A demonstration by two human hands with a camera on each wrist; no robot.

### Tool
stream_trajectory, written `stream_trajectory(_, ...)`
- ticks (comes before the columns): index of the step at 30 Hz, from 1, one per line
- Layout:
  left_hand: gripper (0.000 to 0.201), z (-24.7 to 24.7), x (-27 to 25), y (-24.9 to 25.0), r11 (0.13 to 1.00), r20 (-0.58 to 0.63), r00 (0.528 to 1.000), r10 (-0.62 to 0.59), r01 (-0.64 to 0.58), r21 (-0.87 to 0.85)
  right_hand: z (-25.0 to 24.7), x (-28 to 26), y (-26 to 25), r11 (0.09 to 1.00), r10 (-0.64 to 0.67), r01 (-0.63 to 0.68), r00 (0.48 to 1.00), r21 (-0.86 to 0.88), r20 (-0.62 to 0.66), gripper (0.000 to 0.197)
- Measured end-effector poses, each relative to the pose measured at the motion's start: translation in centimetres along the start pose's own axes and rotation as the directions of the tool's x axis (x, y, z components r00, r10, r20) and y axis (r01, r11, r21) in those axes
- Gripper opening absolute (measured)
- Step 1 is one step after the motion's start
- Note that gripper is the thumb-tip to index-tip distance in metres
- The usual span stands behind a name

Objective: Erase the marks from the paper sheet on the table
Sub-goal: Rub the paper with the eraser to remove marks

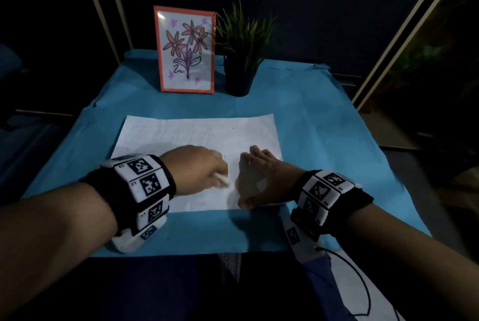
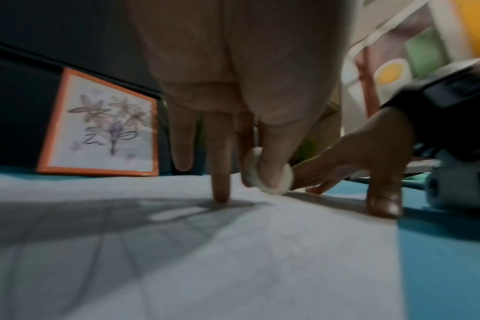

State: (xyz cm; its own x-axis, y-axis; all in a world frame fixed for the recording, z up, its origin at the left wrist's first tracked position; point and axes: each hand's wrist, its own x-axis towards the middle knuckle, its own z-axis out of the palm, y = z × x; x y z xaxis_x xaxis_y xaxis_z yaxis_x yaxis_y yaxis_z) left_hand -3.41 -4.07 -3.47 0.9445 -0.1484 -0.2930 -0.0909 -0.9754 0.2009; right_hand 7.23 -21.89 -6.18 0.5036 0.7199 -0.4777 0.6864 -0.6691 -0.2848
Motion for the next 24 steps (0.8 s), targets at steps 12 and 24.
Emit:
stream_trajectory(12,0.019,0.3,-0.39,-1.24,0.998,0.002,0.999,-0.037,0.037,-0.045,0.07,0.15,-0.08,1.0,-0.029,0.029,0.999,-0.006,-0.03,0.117)
stream_trajectory(24,0.021,0.68,-0.12,-1.03,0.998,-0.03,0.998,-0.051,0.049,-0.048,-0.09,-0.08,-0.33,1.0,-0.019,0.019,1.0,-0.022,-0.021,0.118)
